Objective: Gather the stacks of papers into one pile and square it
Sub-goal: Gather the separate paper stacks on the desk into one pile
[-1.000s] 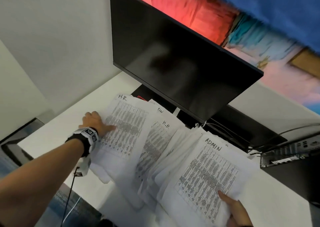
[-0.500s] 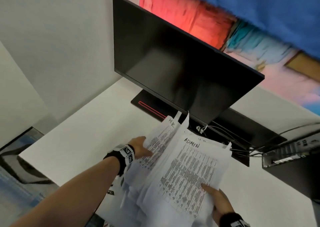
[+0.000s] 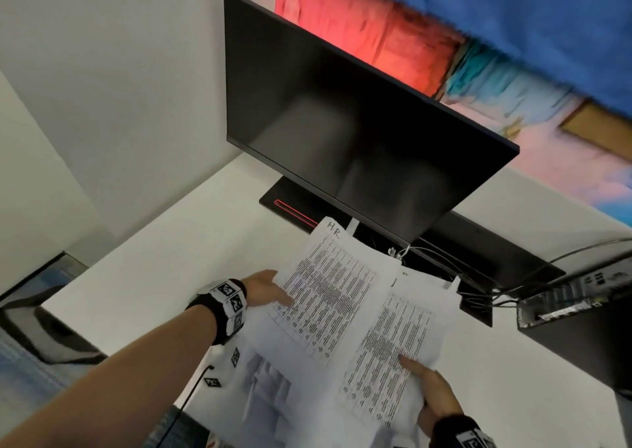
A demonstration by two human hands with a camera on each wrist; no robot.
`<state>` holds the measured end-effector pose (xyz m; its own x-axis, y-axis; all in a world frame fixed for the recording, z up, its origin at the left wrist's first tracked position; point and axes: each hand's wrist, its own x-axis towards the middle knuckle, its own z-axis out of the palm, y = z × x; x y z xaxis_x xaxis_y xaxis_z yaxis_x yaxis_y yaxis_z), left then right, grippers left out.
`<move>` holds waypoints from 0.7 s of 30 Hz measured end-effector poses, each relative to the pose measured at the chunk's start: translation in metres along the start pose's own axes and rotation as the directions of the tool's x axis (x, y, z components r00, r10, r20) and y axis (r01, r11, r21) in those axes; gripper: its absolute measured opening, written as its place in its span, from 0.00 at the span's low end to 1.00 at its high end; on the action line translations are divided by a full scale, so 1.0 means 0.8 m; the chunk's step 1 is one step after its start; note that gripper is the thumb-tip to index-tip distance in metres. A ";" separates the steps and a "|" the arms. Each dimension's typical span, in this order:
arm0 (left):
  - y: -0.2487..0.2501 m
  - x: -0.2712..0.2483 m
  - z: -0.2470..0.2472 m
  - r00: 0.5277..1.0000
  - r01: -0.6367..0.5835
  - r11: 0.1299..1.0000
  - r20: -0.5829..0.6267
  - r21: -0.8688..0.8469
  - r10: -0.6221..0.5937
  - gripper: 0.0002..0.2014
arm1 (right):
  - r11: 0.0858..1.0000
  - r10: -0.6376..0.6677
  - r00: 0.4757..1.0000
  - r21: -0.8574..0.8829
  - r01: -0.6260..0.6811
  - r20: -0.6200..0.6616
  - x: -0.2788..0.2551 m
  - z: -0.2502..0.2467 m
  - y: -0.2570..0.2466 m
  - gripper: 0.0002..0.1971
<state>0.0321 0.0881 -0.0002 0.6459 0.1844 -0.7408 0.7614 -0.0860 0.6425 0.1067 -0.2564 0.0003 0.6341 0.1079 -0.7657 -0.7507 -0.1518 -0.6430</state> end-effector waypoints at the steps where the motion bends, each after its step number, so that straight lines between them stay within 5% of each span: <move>1: 0.001 -0.003 0.005 1.000 0.002 1.000 0.015 -0.004 -0.002 0.50 | 1.000 0.003 0.999 0.005 -0.003 0.040 -0.002 0.007 -0.003 0.22; 5: 0.003 0.003 0.039 0.999 -0.011 0.988 0.053 0.151 0.003 0.58 | 0.992 -0.025 0.997 -0.125 0.034 0.073 -0.015 0.045 -0.002 0.49; 9: -0.006 0.012 0.047 0.995 -0.102 0.986 0.036 0.132 0.098 0.36 | 0.988 -0.084 0.994 -0.125 0.092 0.071 -0.012 0.038 0.008 0.61; 11: -0.008 -0.005 0.039 0.983 -0.170 0.985 0.064 -0.038 0.172 0.32 | 0.985 -0.148 0.983 -0.069 0.156 0.105 -0.021 0.022 -0.001 0.56; 15: -0.003 -0.051 0.024 0.916 -0.275 0.912 0.206 -0.305 0.345 0.34 | 0.966 -0.257 0.932 0.080 0.245 0.254 -0.053 -0.021 -0.035 0.26; 18: 0.023 -0.075 0.041 0.871 -0.368 0.872 0.208 -0.322 0.444 0.36 | 0.953 -0.304 0.915 0.069 0.297 0.265 -0.056 -0.015 -0.049 0.31; 21: 0.065 -0.090 0.064 0.859 -0.493 0.841 0.032 -0.223 0.511 0.29 | 0.896 -0.424 0.893 -0.078 0.438 0.149 -0.061 0.017 -0.064 0.26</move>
<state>0.0275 0.0205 0.0766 0.9459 0.0828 -0.3138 0.3100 0.0555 0.9491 0.1119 -0.2405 0.0703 0.8571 0.3071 -0.4136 -0.3800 -0.1652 -0.9101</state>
